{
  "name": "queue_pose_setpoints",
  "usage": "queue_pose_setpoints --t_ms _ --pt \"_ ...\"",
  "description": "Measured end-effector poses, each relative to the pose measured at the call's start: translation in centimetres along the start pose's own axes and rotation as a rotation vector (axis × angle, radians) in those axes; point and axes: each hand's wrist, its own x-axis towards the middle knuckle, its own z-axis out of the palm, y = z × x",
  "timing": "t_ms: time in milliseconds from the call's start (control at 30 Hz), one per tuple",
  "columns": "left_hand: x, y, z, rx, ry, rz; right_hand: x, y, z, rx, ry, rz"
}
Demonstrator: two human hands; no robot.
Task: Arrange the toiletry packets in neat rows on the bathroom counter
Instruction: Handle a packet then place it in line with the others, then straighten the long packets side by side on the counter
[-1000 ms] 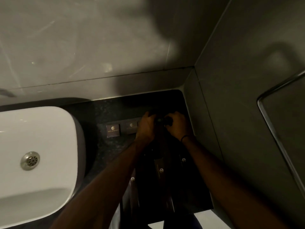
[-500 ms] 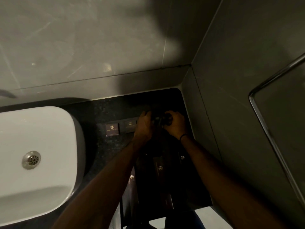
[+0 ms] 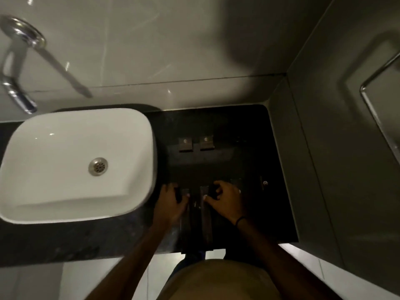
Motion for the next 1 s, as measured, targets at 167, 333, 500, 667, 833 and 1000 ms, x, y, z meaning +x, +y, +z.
queue_pose_setpoints --t_ms 167,333,500,667,833,1000 --pt "-3.7 -2.4 0.3 0.007 -0.198 -0.055 -3.1 0.1 2.3 -0.031 -0.078 0.033" --pt "-4.4 -2.4 1.1 -0.047 -0.196 -0.014 -3.5 0.3 2.3 0.002 -0.016 0.076" --pt "-4.3 -2.0 1.6 -0.114 -0.181 -0.004 -3.6 0.4 2.4 0.056 0.049 0.083" --pt "-4.4 -2.2 1.9 -0.119 -0.188 -0.009 -4.1 0.7 2.9 0.05 0.054 0.1" --pt "-4.3 -2.0 2.1 -0.125 -0.164 -0.008 -4.3 0.8 2.8 0.036 0.058 0.096" --pt "-4.3 -1.9 2.5 -0.137 -0.113 0.008 -4.5 0.9 2.8 0.044 0.037 0.083"
